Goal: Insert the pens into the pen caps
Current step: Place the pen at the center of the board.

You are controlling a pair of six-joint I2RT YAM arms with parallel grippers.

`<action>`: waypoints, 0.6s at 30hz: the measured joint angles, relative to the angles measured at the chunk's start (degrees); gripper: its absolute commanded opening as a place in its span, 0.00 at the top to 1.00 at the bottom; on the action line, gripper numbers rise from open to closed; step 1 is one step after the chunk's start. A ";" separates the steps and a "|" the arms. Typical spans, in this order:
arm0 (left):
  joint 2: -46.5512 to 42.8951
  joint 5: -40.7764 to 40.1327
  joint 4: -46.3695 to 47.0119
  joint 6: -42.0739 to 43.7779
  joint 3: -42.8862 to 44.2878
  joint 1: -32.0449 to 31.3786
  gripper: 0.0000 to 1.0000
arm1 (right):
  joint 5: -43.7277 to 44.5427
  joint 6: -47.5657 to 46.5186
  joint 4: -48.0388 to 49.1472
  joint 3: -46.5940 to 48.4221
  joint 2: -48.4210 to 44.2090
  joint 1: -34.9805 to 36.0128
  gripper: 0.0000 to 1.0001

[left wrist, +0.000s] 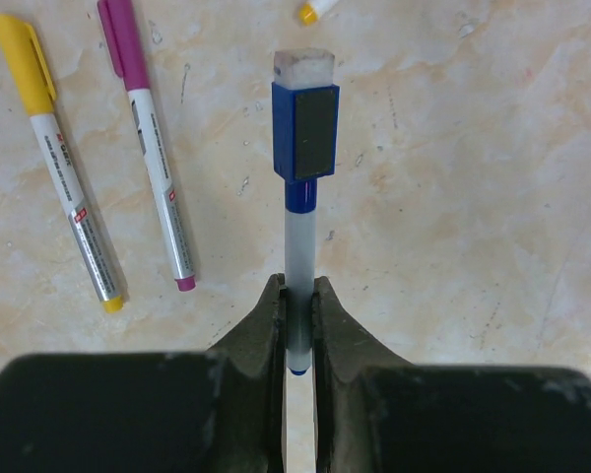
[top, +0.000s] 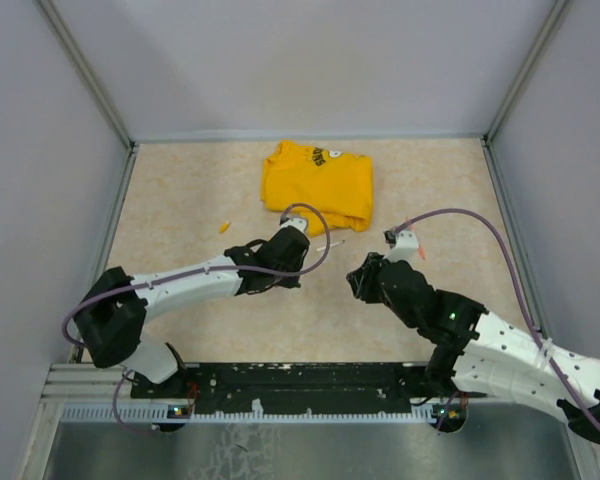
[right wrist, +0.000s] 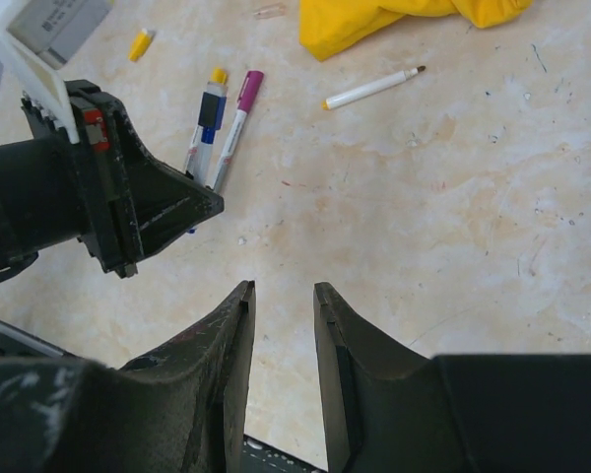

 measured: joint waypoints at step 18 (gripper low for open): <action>14.12 -1.14 -1.79 -0.50 8.26 1.05 1.00 | -3.69 -0.44 -3.37 -0.02 2.23 0.00 0.69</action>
